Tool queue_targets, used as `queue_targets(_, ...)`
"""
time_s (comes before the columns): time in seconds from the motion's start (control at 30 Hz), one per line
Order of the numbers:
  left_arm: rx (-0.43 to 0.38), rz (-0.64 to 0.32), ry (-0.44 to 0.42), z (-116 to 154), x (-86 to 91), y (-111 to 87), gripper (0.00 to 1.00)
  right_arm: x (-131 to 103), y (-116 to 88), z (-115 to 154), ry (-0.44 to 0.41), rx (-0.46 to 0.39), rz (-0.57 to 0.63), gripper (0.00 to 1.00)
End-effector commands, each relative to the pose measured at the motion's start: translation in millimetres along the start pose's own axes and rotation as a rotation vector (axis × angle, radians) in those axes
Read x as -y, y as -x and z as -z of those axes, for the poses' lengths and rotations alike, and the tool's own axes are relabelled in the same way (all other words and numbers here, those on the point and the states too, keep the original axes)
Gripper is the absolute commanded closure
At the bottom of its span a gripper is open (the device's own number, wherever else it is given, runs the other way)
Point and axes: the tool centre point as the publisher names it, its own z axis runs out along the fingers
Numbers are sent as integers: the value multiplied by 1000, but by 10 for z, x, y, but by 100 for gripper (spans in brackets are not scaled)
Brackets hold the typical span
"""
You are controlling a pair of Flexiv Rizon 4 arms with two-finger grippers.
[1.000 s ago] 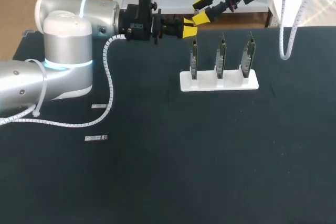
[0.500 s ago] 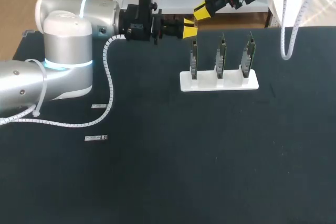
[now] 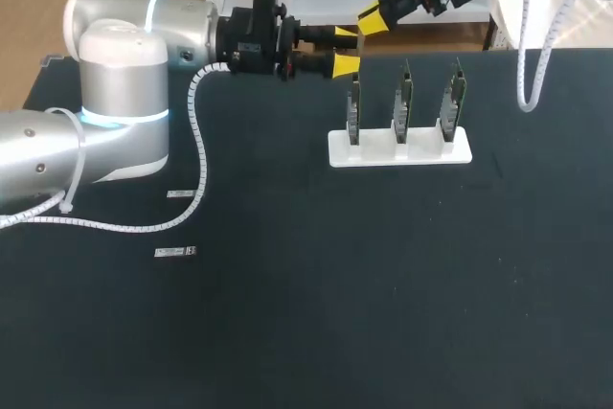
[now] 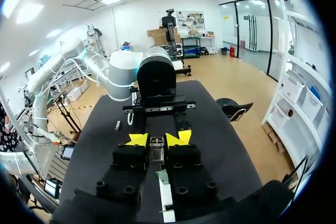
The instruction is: Pick up the optical module with the left hand, and insert it into the network port with the right hand.
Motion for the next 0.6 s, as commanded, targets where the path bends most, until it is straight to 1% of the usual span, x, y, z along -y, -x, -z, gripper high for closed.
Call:
queue_targets(0.03, 2, -18, -1, 23, -15, 8, 0, -51, -21, 23, -14, 6, -1, 100)
queue_targets(0.07, 0, -36, 5, 54, -10, 26, 0, -51, -25, 29, -16, 6, -1, 100)
queue_targets(0.17, -75, -76, 33, 167, -1, 72, 0, -53, -40, 47, -19, 7, -3, 100)
queue_targets(0.23, -168, -102, 54, 237, 25, 106, 0, -54, -50, 54, -20, 8, -4, 100)
queue_targets(0.27, -188, -104, 59, 267, 38, 109, 0, -54, -53, 55, -20, 9, -4, 100)
queue_targets(0.3, -208, -101, 65, 288, 47, 105, 0, -55, -54, 56, -20, 9, -4, 100)
queue_targets(0.33, -258, -92, 73, 323, 67, 85, 0, -57, -54, 59, -19, 10, -3, 100)
queue_targets(0.47, -302, -42, 87, 388, 126, -25, 0, -59, -53, 66, -17, 12, 2, 100)
queue_targets(0.6, -344, 0, 97, 388, 169, -128, 0, -62, -59, 75, -16, 10, 4, 100)
